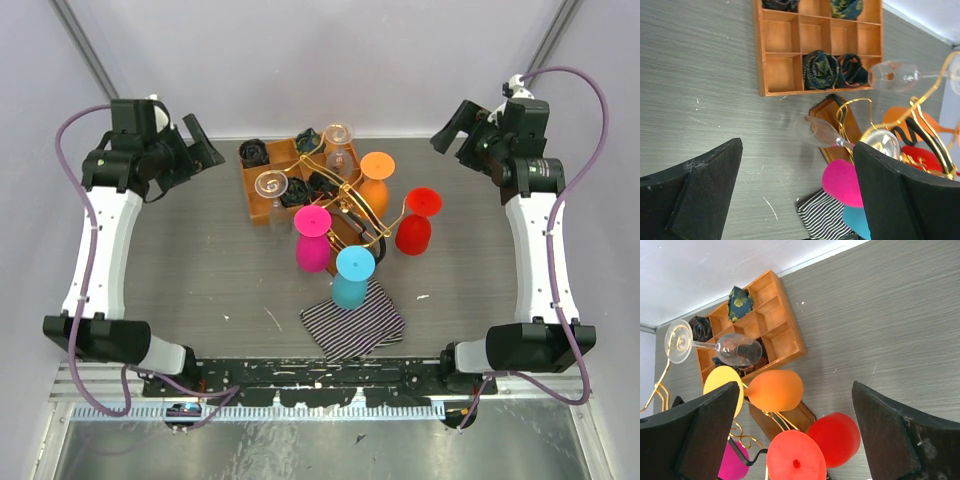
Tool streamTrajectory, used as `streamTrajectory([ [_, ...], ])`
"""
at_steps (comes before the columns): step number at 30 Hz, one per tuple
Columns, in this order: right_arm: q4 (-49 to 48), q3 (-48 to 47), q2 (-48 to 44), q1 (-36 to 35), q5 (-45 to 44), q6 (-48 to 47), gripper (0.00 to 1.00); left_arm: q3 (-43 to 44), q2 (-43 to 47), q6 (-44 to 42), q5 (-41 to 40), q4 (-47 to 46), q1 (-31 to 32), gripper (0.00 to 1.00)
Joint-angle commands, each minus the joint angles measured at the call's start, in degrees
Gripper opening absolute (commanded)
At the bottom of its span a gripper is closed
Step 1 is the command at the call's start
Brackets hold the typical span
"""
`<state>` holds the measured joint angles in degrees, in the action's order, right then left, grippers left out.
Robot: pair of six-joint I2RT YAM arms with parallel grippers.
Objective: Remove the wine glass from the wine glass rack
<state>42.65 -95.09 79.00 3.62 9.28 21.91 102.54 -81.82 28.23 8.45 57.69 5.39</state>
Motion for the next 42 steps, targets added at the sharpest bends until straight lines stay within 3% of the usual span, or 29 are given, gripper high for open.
streamTrajectory([
  [1, -2.31, 0.69, -2.17, 0.07, 4.46, 1.06, 1.00, -1.98, -7.13, 2.55, -4.43, -2.21, -0.07, 0.99],
  [6, -1.58, 2.07, -4.65, 0.07, 6.01, -0.07, 1.00, 2.66, -19.79, 4.29, -4.18, -1.81, -0.11, 0.98],
  [11, 0.22, 0.85, -6.57, 0.07, 6.29, -0.71, 1.00, 14.80, -34.99, 4.39, -5.93, 4.11, -0.03, 0.99],
  [18, 0.48, 1.66, -8.34, 0.07, 7.12, 0.22, 1.00, 26.73, -47.38, 4.96, -7.24, 5.80, 0.26, 0.98],
  [24, 1.01, 2.43, -9.17, 0.06, 5.84, 0.09, 1.00, 40.65, -59.35, 3.87, -9.89, 14.66, 1.07, 0.99],
  [31, 1.03, 3.39, -9.33, 0.07, 6.66, -0.05, 1.00, 36.96, -58.00, 4.86, -18.77, 12.62, 0.84, 0.99],
  [39, 0.74, 4.70, -10.33, 0.07, 7.35, -0.10, 1.00, 24.15, -50.92, 9.90, -18.72, 0.47, -1.81, 0.99],
  [42, 0.25, 5.07, -10.11, 0.03, 9.11, 0.84, 1.00, 30.92, -56.84, 10.35, -18.38, 5.99, -1.96, 0.99],
])
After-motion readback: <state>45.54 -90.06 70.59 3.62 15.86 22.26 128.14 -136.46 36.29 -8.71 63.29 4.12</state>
